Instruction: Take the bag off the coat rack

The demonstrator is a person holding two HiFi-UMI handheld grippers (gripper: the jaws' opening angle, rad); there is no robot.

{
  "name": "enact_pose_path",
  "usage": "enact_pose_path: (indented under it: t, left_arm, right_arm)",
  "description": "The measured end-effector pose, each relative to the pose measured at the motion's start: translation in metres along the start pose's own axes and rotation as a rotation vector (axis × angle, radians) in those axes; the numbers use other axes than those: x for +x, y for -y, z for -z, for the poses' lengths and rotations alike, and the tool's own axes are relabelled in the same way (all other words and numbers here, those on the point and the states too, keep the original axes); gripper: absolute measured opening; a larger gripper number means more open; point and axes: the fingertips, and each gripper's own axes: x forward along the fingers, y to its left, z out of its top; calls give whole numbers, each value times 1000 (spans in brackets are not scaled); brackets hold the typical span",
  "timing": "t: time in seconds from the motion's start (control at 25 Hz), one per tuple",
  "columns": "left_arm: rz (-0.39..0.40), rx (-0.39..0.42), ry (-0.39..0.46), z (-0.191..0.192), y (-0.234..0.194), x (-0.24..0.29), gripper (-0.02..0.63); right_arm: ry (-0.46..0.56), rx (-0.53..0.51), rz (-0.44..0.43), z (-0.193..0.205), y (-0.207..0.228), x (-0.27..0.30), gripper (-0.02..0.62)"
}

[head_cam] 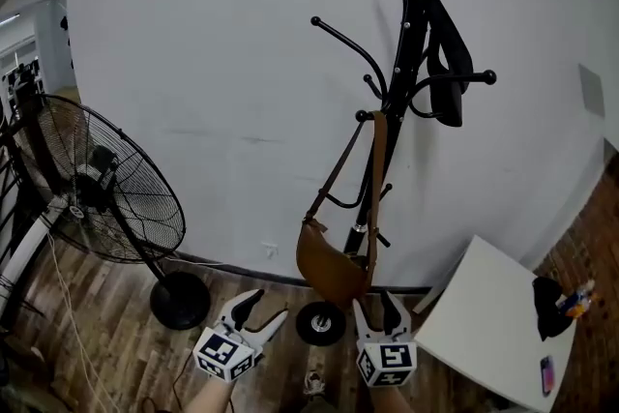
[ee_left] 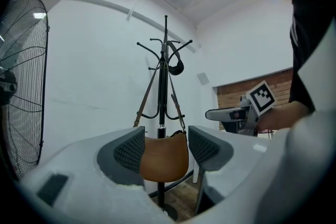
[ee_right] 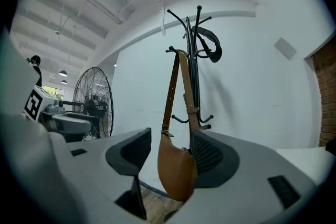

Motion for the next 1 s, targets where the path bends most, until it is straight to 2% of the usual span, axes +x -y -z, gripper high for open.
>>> enact_pose_path:
  t: [0.28, 0.6, 1.0]
  left_arm:
    - [-39, 20, -4, -7, -20, 41, 252]
    - [-74, 44, -4, -10, -46, 82, 245]
    - [-62, 77, -7, -15, -60, 131, 239]
  right_arm:
    - [5, -1, -29, -2, 22, 42, 221]
    - [25, -57, -54, -10, 39, 88, 218]
    - [84, -135, -55, -32, 54, 124, 204]
